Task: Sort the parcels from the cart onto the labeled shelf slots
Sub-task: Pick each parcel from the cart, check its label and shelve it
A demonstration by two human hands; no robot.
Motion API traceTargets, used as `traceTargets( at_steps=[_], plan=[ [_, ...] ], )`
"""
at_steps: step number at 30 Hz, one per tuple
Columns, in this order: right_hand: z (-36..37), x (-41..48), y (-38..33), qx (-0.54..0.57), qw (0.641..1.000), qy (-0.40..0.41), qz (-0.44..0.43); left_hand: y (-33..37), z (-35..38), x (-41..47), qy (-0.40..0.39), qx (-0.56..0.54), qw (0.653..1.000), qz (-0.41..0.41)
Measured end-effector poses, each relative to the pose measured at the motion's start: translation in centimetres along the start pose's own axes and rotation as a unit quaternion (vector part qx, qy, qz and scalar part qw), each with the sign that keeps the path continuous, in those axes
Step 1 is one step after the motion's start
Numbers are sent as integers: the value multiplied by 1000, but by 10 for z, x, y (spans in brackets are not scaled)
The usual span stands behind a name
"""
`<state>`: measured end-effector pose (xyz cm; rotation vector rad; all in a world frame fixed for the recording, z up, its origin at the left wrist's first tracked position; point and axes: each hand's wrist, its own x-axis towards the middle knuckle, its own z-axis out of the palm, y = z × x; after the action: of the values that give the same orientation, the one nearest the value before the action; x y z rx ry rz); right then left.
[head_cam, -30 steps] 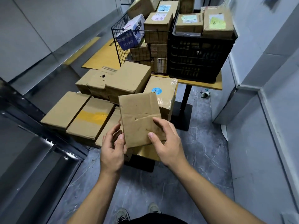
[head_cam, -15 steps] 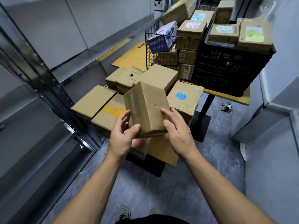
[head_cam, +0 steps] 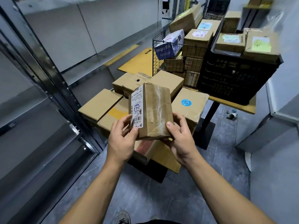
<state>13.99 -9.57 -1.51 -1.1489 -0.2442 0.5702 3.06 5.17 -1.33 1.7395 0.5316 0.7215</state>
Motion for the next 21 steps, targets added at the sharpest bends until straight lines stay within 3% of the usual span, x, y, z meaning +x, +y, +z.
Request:
traceTargets(
  at_steps=[7,11,16,21],
  plan=[
    [21,5,16,30,997,-64,21,3,-27,-22,34,-47,998,-31],
    [47,4,20,-89,990,-106,-37,2,-61,-32,84,32,996,2],
    [91,-5,26,-248,950,-148,-121,0,-108,-50,138,76,987,21],
    [150,-18,38,-266,925,-237,-131,1,-161,-77,195,143,970,39]
  ],
)
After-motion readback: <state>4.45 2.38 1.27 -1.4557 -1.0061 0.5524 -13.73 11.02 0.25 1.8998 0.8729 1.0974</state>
